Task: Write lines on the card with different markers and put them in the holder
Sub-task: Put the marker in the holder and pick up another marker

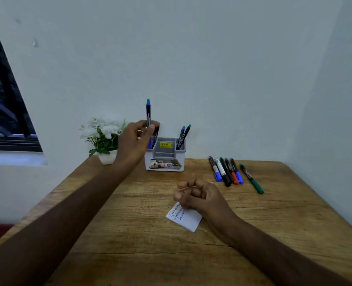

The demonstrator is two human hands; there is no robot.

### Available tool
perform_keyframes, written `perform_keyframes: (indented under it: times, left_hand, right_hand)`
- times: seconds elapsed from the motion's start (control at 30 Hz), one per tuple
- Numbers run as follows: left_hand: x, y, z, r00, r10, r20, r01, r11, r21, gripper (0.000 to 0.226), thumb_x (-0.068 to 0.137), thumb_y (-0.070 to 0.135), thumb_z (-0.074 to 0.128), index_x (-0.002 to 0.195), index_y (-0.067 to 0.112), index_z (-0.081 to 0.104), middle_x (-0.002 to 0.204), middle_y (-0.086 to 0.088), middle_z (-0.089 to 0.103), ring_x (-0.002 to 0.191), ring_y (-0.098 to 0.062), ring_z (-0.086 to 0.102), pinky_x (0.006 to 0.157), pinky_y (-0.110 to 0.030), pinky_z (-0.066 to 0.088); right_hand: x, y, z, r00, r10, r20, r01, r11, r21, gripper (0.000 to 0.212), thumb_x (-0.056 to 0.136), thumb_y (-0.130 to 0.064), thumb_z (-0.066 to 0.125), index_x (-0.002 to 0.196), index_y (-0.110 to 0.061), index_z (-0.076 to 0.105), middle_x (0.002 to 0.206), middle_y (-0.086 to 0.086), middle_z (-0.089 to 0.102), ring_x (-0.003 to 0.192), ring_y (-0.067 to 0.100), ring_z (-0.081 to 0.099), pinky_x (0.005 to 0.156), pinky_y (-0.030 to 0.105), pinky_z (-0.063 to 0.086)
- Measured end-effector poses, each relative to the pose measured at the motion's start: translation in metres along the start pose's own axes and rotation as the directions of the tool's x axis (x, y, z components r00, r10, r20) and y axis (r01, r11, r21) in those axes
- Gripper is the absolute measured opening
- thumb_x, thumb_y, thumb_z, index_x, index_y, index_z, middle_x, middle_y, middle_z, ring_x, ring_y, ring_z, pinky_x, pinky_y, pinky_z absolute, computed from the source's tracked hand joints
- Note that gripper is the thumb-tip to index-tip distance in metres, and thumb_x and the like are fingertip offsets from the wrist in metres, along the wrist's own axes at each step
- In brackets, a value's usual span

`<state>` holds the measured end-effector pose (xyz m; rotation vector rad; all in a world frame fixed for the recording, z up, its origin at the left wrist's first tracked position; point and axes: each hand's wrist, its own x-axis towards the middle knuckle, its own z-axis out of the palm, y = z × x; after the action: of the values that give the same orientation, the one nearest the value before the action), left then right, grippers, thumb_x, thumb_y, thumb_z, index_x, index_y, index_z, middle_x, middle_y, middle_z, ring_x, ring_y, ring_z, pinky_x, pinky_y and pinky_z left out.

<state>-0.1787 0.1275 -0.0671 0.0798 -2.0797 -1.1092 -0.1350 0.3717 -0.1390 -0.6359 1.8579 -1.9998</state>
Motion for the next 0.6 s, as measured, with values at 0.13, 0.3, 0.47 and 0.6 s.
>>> perform_keyframes:
  times: [0.13, 0.3, 0.47, 0.6]
  left_hand:
    - [0.036, 0.001, -0.003, 0.994, -0.026, -0.105, 0.044, 0.984, 0.175, 0.029, 0.102, 0.036, 0.062, 0.107, 0.013, 0.079, 0.085, -0.007, 0.073, 0.074, -0.011, 0.059, 0.074, -0.027, 0.049]
    - [0.050, -0.018, 0.011, 0.984, -0.180, 0.006, 0.168, 0.928, 0.333, 0.033, 0.101, 0.029, 0.065, 0.089, 0.000, 0.077, 0.071, -0.005, 0.067, 0.066, -0.012, 0.060, 0.077, -0.029, 0.046]
    - [0.054, -0.030, 0.017, 0.970, -0.214, 0.113, 0.140, 0.877, 0.460, 0.019, 0.093, 0.025, 0.076, 0.084, 0.008, 0.080, 0.076, -0.010, 0.074, 0.063, -0.012, 0.061, 0.067, -0.024, 0.045]
    - [0.050, -0.028, 0.012, 0.985, -0.138, 0.106, 0.073, 0.882, 0.465, 0.030, 0.090, 0.023, 0.076, 0.105, -0.003, 0.077, 0.094, -0.016, 0.077, 0.087, -0.025, 0.072, 0.077, -0.027, 0.051]
  right_hand:
    - [-0.001, -0.002, 0.000, 1.000, -0.010, 0.023, 0.011, 1.000, -0.021, 0.046, 0.079, -0.027, 0.088, 0.116, -0.007, 0.069, 0.084, 0.004, 0.077, 0.077, 0.012, 0.072, 0.081, 0.033, 0.057]
    - [-0.001, -0.001, -0.001, 0.999, -0.002, 0.035, 0.003, 0.999, -0.046, 0.038, 0.083, -0.020, 0.085, 0.115, -0.008, 0.070, 0.083, -0.001, 0.077, 0.077, 0.008, 0.074, 0.078, 0.025, 0.056]
    - [0.001, 0.002, -0.003, 0.999, -0.004, 0.040, 0.007, 0.997, -0.074, 0.028, 0.088, -0.015, 0.084, 0.112, -0.010, 0.071, 0.081, -0.004, 0.076, 0.078, 0.007, 0.073, 0.077, 0.024, 0.055]
    - [0.001, 0.002, -0.002, 0.998, -0.017, 0.060, 0.022, 0.996, -0.083, 0.025, 0.087, -0.017, 0.085, 0.109, -0.014, 0.073, 0.083, -0.004, 0.077, 0.086, 0.013, 0.075, 0.084, 0.030, 0.057]
